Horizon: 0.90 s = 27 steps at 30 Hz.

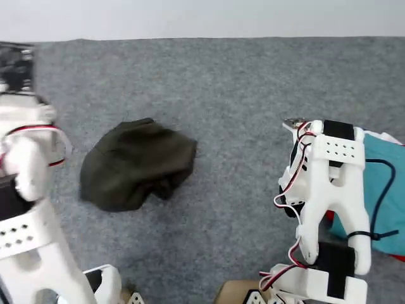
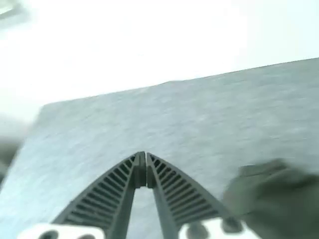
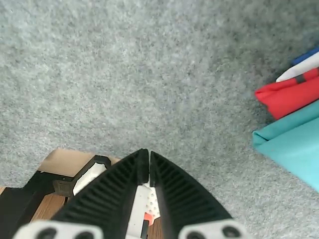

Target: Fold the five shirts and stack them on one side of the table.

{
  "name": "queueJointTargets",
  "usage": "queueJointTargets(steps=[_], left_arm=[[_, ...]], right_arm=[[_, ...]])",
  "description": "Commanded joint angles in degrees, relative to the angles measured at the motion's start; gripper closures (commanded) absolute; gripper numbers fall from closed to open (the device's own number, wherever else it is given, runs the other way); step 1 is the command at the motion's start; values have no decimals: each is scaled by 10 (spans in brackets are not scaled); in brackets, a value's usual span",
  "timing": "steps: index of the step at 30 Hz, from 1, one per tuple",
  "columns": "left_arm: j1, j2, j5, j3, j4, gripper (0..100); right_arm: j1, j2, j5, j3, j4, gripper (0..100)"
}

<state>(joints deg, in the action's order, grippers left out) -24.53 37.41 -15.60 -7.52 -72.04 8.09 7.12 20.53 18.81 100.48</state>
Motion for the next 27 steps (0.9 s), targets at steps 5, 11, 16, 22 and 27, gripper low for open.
queueJointTargets(steps=[5, 11, 16, 22, 27], left_arm=[[-133, 10, -55, -109, 13, 996], [-185, 11, -75, -214, 33, 992], [-271, 10, -75, -251, 80, 992], [-325, 12, -75, -295, 84, 992], [-338, 13, -75, -301, 83, 992]], right_arm=[[-11, 24, -3, -32, 21, 989], [-91, 24, -3, -94, 21, 989], [-176, 12, -3, -192, 21, 987], [-264, -94, -3, -299, 22, 923], [-343, -192, -5, -413, 22, 816]])
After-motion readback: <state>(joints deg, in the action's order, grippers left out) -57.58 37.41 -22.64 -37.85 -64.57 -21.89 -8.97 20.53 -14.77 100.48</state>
